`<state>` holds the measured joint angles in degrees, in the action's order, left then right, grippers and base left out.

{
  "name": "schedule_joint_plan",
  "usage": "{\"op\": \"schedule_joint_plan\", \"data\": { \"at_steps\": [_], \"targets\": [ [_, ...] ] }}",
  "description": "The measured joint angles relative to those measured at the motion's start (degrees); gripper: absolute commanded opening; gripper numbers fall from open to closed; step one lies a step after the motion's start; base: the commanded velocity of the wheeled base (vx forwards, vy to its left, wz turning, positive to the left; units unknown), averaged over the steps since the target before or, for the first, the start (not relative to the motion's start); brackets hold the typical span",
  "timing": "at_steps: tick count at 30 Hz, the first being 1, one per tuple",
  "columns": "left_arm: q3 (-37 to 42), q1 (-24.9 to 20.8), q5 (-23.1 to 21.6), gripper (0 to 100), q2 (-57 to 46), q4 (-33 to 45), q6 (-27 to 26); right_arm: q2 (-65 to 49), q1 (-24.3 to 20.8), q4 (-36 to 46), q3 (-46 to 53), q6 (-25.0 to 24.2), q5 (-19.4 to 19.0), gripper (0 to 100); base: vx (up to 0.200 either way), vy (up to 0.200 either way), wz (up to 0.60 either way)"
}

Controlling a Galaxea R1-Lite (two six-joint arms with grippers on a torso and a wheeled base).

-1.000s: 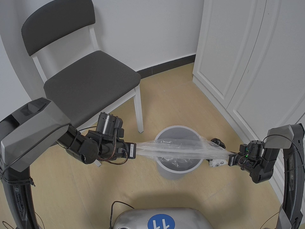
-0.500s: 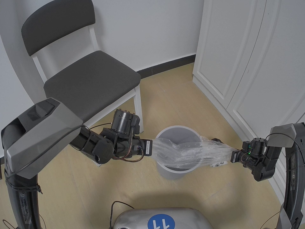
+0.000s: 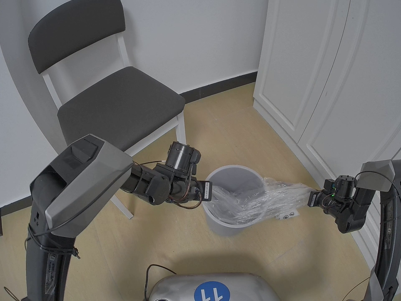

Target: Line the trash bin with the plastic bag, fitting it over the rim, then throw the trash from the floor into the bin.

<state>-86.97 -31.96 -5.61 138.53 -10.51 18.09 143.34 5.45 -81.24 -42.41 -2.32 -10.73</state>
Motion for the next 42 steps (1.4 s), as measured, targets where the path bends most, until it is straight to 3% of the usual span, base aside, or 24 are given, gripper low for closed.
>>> {"op": "schedule_joint_plan", "data": {
  "at_steps": [8, 16, 23, 30, 35, 42],
  "targets": [
    [-4.82, 1.54, 0.22, 0, 1.88, 10.24, -0.17, -1.00, 1.27, 0.79, 0.27, -0.41, -0.57, 0, 0.000, 0.000, 0.00],
    [0.78, 4.11, -0.07, 0, -1.11, 11.19, -1.97, -1.46, 1.71, 2.17, 2.84, 3.44, -2.16, 0, 0.000, 0.000, 0.00],
    [8.74, 4.92, -1.26, 0, -4.30, 10.97, -8.90, -1.69, 1.93, 2.39, 6.06, 9.51, -2.84, 0, 0.000, 0.000, 0.00],
    [12.87, 4.95, -1.96, 0, -6.10, 10.62, -10.41, -1.69, 2.18, 2.30, 10.30, 15.80, -5.01, 0, 0.000, 0.000, 0.00],
    [14.20, 4.82, -1.96, 0, -6.62, 10.15, -11.63, -1.33, 2.56, 2.02, 11.39, 17.31, -5.30, 0, 0.000, 0.000, 0.00],
    [19.42, 4.63, -1.85, 0, -7.14, -0.18, -16.40, -0.50, 2.65, 1.27, 12.86, 21.07, -6.92, 0, 0.000, 0.000, 0.00]
  ]
}}
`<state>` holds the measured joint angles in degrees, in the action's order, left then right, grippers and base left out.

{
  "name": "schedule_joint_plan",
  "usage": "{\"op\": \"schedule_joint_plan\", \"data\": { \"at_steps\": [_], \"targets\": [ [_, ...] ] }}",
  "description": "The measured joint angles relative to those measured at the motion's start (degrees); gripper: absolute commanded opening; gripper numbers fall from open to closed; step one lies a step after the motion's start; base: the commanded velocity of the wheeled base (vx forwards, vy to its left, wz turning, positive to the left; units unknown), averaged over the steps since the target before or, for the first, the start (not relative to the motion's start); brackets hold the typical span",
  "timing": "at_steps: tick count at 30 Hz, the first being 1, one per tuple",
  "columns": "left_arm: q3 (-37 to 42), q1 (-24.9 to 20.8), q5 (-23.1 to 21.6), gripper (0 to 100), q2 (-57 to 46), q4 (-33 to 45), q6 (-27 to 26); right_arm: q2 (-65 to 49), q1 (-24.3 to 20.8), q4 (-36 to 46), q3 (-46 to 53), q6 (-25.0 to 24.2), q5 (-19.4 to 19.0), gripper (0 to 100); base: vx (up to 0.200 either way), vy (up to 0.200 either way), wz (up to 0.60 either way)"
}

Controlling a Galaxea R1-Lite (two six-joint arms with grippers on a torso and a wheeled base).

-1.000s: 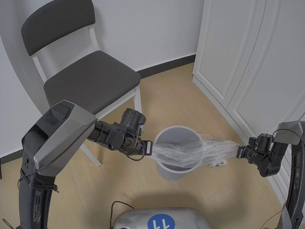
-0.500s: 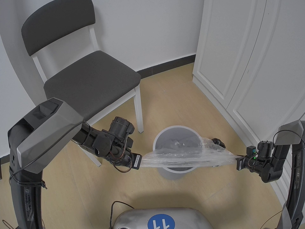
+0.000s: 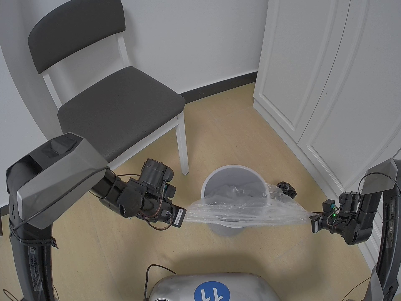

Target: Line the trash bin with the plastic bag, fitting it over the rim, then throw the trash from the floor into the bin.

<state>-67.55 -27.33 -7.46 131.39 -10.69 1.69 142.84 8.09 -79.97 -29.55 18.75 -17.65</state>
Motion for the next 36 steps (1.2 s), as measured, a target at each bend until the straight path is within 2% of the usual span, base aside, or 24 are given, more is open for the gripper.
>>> {"op": "schedule_joint_plan", "data": {
  "at_steps": [10, 17, 31, 36],
  "targets": [
    [11.02, -0.61, 0.05, 0, -0.09, -18.94, -9.76, 0.13, -2.39, -8.90, 4.61, 2.62, -0.18, 0, 0.000, 0.000, 0.00],
    [15.90, -1.39, -0.04, 0, 0.11, -26.59, -11.00, -1.29, -4.74, -9.01, 7.56, 2.86, 0.20, 0, 0.000, 0.000, 0.00],
    [20.14, -2.65, -0.20, 0, 3.75, -44.86, -13.29, -1.60, -5.81, -9.01, 7.80, 2.89, 1.73, 0, 0.000, 0.000, 0.00],
    [22.32, -2.43, -2.91, 0, 4.80, -48.70, -15.90, -2.05, -6.39, -9.01, 8.58, 2.95, 1.89, 0, 0.000, 0.000, 0.00]
  ]
}}
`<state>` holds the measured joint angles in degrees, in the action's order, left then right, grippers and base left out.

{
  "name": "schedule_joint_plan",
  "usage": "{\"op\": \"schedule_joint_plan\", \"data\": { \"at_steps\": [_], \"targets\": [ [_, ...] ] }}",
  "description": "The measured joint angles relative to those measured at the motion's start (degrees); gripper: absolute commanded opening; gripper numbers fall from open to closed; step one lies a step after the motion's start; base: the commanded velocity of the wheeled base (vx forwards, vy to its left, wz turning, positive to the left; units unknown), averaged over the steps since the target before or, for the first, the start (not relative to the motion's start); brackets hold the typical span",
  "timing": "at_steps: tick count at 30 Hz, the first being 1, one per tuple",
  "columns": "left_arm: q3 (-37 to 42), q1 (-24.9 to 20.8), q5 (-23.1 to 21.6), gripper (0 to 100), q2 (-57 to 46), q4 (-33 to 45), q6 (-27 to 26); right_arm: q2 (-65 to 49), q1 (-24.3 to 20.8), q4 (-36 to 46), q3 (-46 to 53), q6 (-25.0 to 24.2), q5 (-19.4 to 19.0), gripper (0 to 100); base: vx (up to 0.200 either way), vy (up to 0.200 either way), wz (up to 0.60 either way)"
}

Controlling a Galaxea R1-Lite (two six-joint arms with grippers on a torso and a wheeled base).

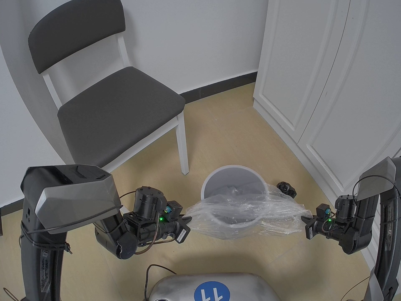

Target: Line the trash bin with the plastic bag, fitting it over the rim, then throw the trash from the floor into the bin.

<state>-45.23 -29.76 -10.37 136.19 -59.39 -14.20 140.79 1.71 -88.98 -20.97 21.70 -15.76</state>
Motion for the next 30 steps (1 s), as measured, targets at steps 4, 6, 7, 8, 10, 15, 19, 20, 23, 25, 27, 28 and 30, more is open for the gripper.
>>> {"op": "schedule_joint_plan", "data": {
  "at_steps": [4, 6, 7, 8, 10, 15, 19, 20, 23, 25, 27, 28, 30],
  "targets": [
    [-0.37, 1.87, -1.96, 0, 1.66, -0.73, -0.30, 0.74, 0.44, 0.02, -0.22, 0.27, 0.06, 0, 0.000, 0.000, 0.00],
    [-0.79, 2.58, -2.97, 0, 2.54, -0.84, -0.30, 1.35, 0.72, -0.02, -0.44, 0.30, 0.06, 0, 0.000, 0.000, 0.00],
    [-0.94, 2.86, -3.28, 0, 2.91, -0.84, -0.30, 1.66, 0.82, 0.02, -0.59, 0.33, 0.06, 0, 0.000, 0.000, 0.00],
    [-1.02, 3.11, -3.41, 0, 3.22, -0.85, -0.30, 1.94, 0.88, 0.00, -0.74, 0.33, 0.06, 0, 0.000, 0.000, 0.00],
    [-1.10, 3.35, -3.55, 0, 3.61, -0.93, -0.30, 2.46, 0.93, 0.02, -0.99, 0.33, 0.04, 0, 0.000, 0.000, 0.00],
    [-0.96, 3.55, -3.88, 0, 4.00, -1.17, -0.29, 3.40, 0.74, 0.00, -1.24, 0.35, 0.02, 100, 0.000, 0.000, 0.00],
    [-0.85, 3.57, -3.85, 0, 4.02, -1.18, -0.22, 3.73, 0.71, 0.00, -1.13, 0.30, -0.24, 100, 0.000, 0.000, 0.00],
    [-0.83, 3.50, -3.88, 0, 4.02, -1.23, -0.24, 3.75, 0.82, 0.00, -1.16, 0.28, -0.40, 100, 0.000, 0.000, 0.00],
    [-0.85, 3.41, -3.85, 0, 4.07, -1.73, -0.05, 3.86, 1.38, 0.00, -1.27, 0.02, -1.34, 100, 0.000, 0.000, 0.00],
    [-0.94, 3.41, -3.83, 0, 4.13, -1.94, 0.02, 3.91, 1.93, 0.00, -1.24, -0.06, -3.08, 100, 0.000, 0.000, 0.00],
    [-1.11, 3.38, -3.80, 0, 4.24, -2.05, 0.06, 3.95, 2.40, 0.00, -1.00, -0.09, -6.62, 100, 0.000, 0.000, 0.00],
    [-1.24, 3.35, -3.77, 0, 4.27, -2.07, 0.09, 3.95, 2.73, 0.00, -0.80, -0.13, -9.23, 100, 0.000, 0.000, 0.00],
    [-1.44, 3.35, -3.68, 0, 4.35, -2.11, 0.13, 3.93, 3.47, 0.00, -0.41, -0.17, -14.62, 100, 0.000, 0.000, 0.00]
  ]
}}
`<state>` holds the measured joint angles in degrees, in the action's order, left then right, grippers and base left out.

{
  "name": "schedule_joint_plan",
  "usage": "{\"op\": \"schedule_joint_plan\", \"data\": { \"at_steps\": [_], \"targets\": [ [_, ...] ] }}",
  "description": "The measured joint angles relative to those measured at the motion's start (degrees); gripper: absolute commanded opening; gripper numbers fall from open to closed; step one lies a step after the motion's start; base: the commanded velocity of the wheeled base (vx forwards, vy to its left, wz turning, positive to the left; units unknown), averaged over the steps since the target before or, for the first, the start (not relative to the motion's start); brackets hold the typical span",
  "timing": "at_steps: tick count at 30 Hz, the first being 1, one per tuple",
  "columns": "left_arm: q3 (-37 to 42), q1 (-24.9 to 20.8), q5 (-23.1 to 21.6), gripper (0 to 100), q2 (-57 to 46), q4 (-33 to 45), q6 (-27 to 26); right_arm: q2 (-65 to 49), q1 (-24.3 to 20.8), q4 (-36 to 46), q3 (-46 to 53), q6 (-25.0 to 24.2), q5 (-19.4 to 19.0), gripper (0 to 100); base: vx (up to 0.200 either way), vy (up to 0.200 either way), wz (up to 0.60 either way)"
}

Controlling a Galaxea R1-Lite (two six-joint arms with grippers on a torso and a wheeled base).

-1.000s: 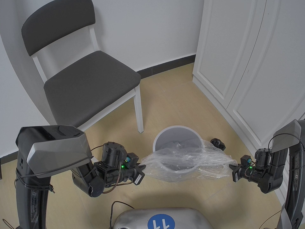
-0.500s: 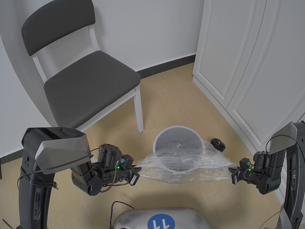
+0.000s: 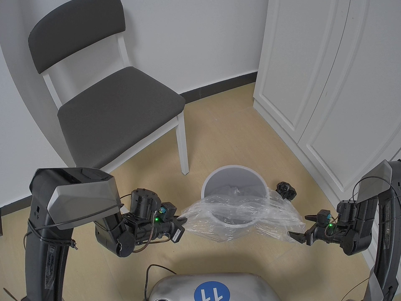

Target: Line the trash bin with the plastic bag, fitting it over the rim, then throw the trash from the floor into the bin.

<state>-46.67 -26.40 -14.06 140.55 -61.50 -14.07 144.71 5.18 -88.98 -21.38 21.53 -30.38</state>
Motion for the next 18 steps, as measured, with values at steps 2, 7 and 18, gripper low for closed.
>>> {"op": "schedule_joint_plan", "data": {
  "at_steps": [2, 7, 18],
  "targets": [
    [-0.27, -0.02, 0.10, 0, 0.11, -0.07, 0.06, 0.00, 1.23, -0.02, 0.46, -0.07, -5.36, 100, 0.000, 0.000, 0.00],
    [-0.71, -0.05, 0.23, 0, 0.30, -0.07, 0.15, 0.18, 4.88, 0.00, 1.01, -2.07, -16.13, 100, 0.000, 0.000, 0.00],
    [-2.30, 0.23, 0.51, 0, 1.44, 0.39, 0.96, 1.87, 14.02, -0.02, -0.24, -10.15, -33.72, 100, 0.000, 0.000, 0.00]
  ]
}}
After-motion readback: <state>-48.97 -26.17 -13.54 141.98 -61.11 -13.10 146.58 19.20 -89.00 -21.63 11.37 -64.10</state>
